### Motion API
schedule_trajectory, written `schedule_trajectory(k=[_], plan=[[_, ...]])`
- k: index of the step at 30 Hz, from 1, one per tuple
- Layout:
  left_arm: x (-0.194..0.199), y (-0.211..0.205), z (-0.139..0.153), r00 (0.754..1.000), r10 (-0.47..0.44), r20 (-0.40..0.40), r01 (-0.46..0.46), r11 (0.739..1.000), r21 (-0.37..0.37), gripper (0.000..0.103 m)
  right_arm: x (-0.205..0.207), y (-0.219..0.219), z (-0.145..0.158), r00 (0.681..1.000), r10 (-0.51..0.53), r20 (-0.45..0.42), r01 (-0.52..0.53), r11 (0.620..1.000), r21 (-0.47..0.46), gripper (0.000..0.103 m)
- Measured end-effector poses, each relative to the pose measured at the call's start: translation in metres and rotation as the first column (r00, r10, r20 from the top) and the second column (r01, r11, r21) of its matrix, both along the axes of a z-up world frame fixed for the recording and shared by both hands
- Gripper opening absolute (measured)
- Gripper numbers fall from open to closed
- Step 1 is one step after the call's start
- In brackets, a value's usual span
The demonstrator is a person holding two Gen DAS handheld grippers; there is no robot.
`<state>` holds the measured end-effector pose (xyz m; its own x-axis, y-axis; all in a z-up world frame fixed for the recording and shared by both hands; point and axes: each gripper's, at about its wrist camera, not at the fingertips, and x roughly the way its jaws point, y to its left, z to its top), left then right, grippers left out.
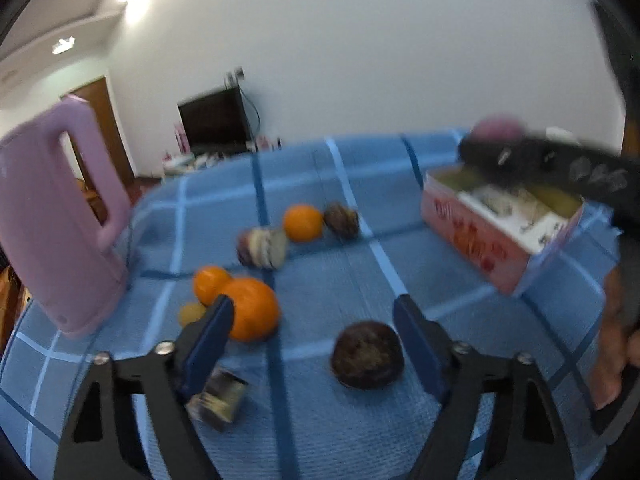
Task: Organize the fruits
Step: 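Grasp the purple root with the right tool while the left tool grasps the dark round fruit, then lower both fruits into the pink tin and open both tools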
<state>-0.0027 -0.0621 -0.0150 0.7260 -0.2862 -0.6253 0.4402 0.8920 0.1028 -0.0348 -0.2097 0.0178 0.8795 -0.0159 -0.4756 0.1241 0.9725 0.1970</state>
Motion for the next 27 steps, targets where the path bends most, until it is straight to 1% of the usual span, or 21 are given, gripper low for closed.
schedule_trajectory(k=[2,3,4,5,7,8,9,10,11,13,15,18,19,21,22,24,27], plan=[[0.006,-0.006,-0.006,0.998,-0.014,-0.067,0.014,1.0,0.006,0.077,-0.005,-0.004,0.0,1.0,0.0,0.002,0.0,1.0,-0.032,0.055],[0.008,-0.007,-0.01,0.996,-0.006,-0.09,0.008,1.0,0.023,0.077,-0.008,-0.005,0.0,1.0,-0.001,0.001,0.001,0.999,-0.045,0.055],[0.011,-0.008,-0.013,0.994,0.001,-0.108,0.003,0.999,0.034,0.077,-0.009,-0.006,-0.001,1.0,-0.003,-0.002,0.002,0.998,-0.057,0.055],[0.012,-0.006,-0.014,0.993,-0.002,-0.118,0.006,1.0,0.027,0.077,-0.01,-0.009,-0.002,1.0,-0.002,-0.006,0.002,0.998,-0.06,0.055],[0.013,-0.008,-0.016,0.992,-0.006,-0.129,0.01,1.0,0.029,0.076,-0.011,-0.016,-0.003,1.0,0.002,-0.015,-0.003,0.999,-0.05,0.055],[0.012,-0.009,-0.018,0.991,-0.007,-0.133,0.012,0.999,0.034,0.071,-0.012,-0.019,-0.002,1.0,0.004,-0.017,-0.004,0.999,-0.045,0.055],[0.013,-0.01,-0.019,0.99,-0.011,-0.143,0.017,0.999,0.039,0.062,-0.013,-0.021,-0.002,1.0,0.005,-0.017,-0.006,0.999,-0.043,0.055],[0.014,-0.012,-0.022,0.987,-0.02,-0.159,0.026,0.999,0.04,0.056,-0.014,-0.023,-0.001,1.0,0.008,-0.014,-0.009,0.999,-0.042,0.055],[0.016,-0.013,-0.024,0.984,-0.029,-0.177,0.036,0.999,0.039,0.045,-0.015,-0.024,0.0,1.0,0.009,-0.011,-0.01,0.999,-0.043,0.055],[0.019,-0.015,-0.027,0.979,-0.03,-0.201,0.04,0.998,0.044,0.044,-0.019,-0.028,0.002,1.0,0.01,0.0,-0.01,0.999,-0.044,0.055],[0.018,-0.015,-0.027,0.98,-0.025,-0.197,0.034,0.998,0.045,0.043,-0.022,-0.031,0.004,1.0,0.006,0.008,-0.005,0.999,-0.043,0.055],[0.021,-0.013,-0.028,0.983,0.026,-0.181,-0.018,0.999,0.046,0.043,-0.027,-0.04,0.007,1.0,-0.005,0.022,0.006,0.999,-0.038,0.055],[0.021,-0.012,-0.026,0.984,0.038,-0.174,-0.033,0.999,0.031,0.043,-0.029,-0.044,0.008,1.0,-0.013,0.028,0.014,0.999,-0.036,0.055],[0.017,-0.007,-0.018,0.987,0.054,-0.148,-0.06,0.998,-0.03,0.043,-0.033,-0.053,0.01,0.999,-0.027,0.039,0.028,0.999,-0.025,0.055],[0.014,-0.008,-0.014,0.991,0.057,-0.122,-0.065,0.996,-0.065,0.043,-0.034,-0.059,0.011,0.998,-0.034,0.045,0.035,0.999,-0.023,0.055],[0.008,-0.013,-0.006,0.995,0.053,-0.088,-0.06,0.995,-0.084,0.043,-0.037,-0.069,0.013,0.997,-0.057,0.051,0.058,0.998,-0.03,0.055],[0.0,-0.029,0.008,0.999,0.022,-0.032,-0.026,0.992,-0.122,0.043,-0.041,-0.091,0.013,0.993,-0.103,0.054,0.105,0.994,-0.029,0.055]])
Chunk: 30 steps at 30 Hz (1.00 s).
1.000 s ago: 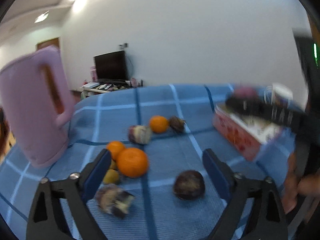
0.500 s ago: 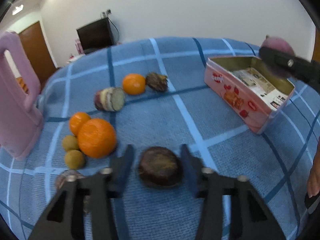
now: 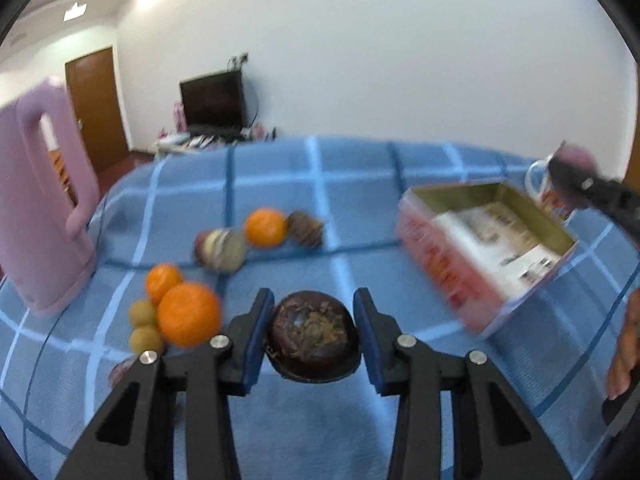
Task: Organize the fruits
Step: 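Lower both fruits into the pink tin and open both tools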
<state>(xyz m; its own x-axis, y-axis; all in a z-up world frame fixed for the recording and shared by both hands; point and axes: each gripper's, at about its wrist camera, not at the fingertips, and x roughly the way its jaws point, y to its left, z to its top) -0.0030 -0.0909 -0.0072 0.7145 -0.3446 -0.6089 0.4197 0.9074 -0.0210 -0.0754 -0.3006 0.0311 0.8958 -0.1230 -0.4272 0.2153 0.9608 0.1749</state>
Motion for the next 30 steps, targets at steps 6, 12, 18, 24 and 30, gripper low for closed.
schedule_trajectory(k=[6,12,18,24,30], plan=[[-0.001,-0.046,0.023,0.997,-0.061,0.049,0.064,0.995,-0.075,0.043,-0.001,-0.041,-0.005,0.997,-0.066,-0.029,0.066,0.998,0.014,0.055],[0.003,-0.105,0.019,0.993,-0.113,0.027,0.115,0.99,-0.08,0.043,0.005,-0.066,-0.018,0.994,-0.06,-0.09,0.065,0.997,0.052,0.055],[0.007,-0.149,0.003,0.992,-0.121,-0.019,0.12,0.992,-0.029,0.043,0.015,-0.069,-0.029,0.988,-0.045,-0.148,0.051,0.998,0.04,0.055],[0.006,-0.167,-0.009,0.993,-0.119,-0.027,0.12,0.992,0.036,0.043,0.026,-0.076,-0.046,0.976,-0.012,-0.219,0.035,0.994,0.102,0.055],[0.012,-0.166,-0.014,0.992,-0.103,-0.065,0.106,0.994,0.037,0.043,0.033,-0.067,-0.052,0.97,-0.012,-0.243,0.029,0.997,0.065,0.055]])
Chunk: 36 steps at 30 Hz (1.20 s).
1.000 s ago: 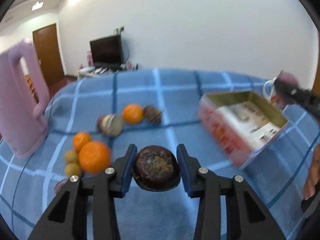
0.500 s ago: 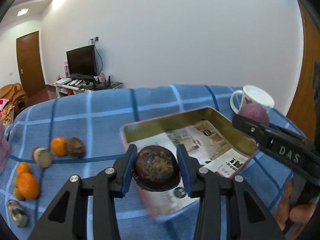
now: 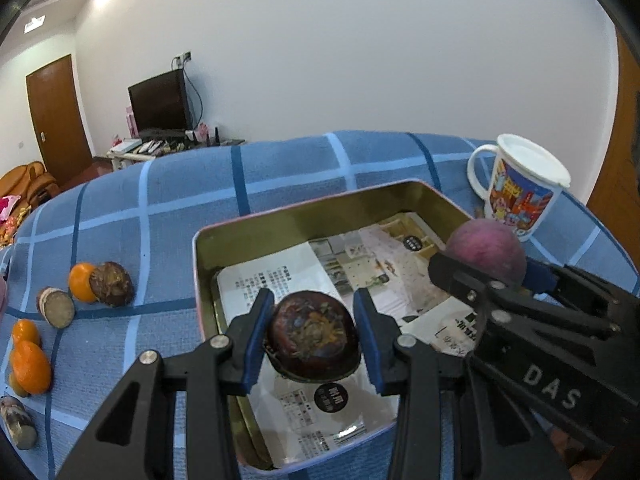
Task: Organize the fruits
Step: 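Lower both fruits into the pink tin and open both tools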
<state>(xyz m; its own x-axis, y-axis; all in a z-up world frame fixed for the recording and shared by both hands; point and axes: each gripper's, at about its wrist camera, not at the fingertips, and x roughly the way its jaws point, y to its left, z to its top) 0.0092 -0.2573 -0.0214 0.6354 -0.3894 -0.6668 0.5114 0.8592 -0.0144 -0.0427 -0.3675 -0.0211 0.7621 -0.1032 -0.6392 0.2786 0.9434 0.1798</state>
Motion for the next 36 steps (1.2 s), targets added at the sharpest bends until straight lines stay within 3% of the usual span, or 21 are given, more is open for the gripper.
schedule_trajectory(k=[10,14,16,19,22,36], plan=[[-0.003,-0.003,-0.001,1.0,0.011,0.015,-0.011,1.0,0.025,0.045,0.001,-0.001,0.002,1.0,-0.004,0.013,0.004,1.0,0.006,0.057],[-0.008,-0.003,0.004,0.998,0.026,0.06,-0.028,0.999,0.033,0.074,-0.007,-0.005,0.011,0.997,-0.013,0.074,0.011,1.0,0.029,0.065],[-0.014,0.0,0.008,0.994,0.034,0.102,-0.037,0.999,0.024,0.081,-0.015,-0.007,0.018,0.992,-0.031,0.124,0.027,0.999,0.028,0.071],[-0.024,0.001,0.013,0.988,0.025,0.152,-0.028,0.999,0.018,0.103,-0.026,-0.008,0.028,0.977,-0.066,0.204,0.066,0.998,0.008,0.078],[-0.031,0.003,0.017,0.98,0.032,0.197,-0.035,0.999,0.016,0.103,-0.033,-0.007,0.034,0.962,-0.093,0.255,0.101,0.995,-0.02,0.083],[-0.026,0.038,0.025,0.953,0.152,0.264,-0.153,0.988,-0.018,0.103,-0.042,-0.003,0.037,0.94,-0.148,0.309,0.182,0.98,-0.084,0.083]])
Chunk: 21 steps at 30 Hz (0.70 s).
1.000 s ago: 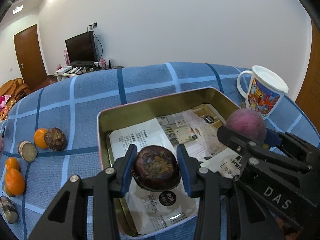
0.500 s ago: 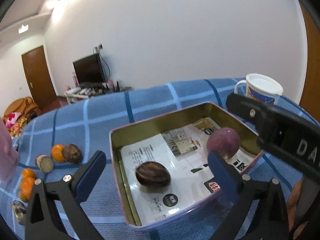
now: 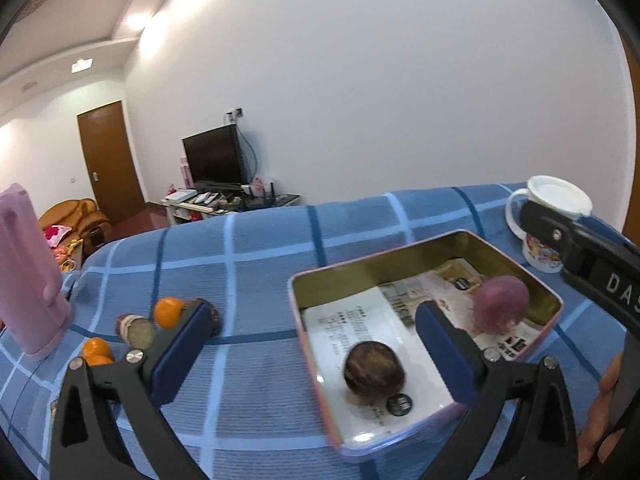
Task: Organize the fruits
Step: 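Lower both fruits into the pink tin and open both tools, then withdraw both tools from the tin back toward the fruits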
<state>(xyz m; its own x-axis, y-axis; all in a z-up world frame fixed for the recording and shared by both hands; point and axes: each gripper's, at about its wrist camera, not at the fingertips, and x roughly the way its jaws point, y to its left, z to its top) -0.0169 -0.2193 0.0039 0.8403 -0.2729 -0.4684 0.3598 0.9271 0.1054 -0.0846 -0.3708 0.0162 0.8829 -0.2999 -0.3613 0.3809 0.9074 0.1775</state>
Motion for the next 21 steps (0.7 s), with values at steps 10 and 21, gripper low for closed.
schedule_trajectory(k=[10,21], plan=[[-0.002,0.031,0.001,0.996,0.083,0.026,-0.082,0.996,-0.039,0.103,-0.019,0.011,0.005,0.994,-0.065,0.087,0.07,0.996,-0.058,0.083],[-0.01,0.049,0.001,0.996,0.084,0.033,-0.083,0.996,-0.029,0.103,-0.025,0.029,0.004,0.993,-0.089,0.08,0.096,0.992,-0.08,0.083]])
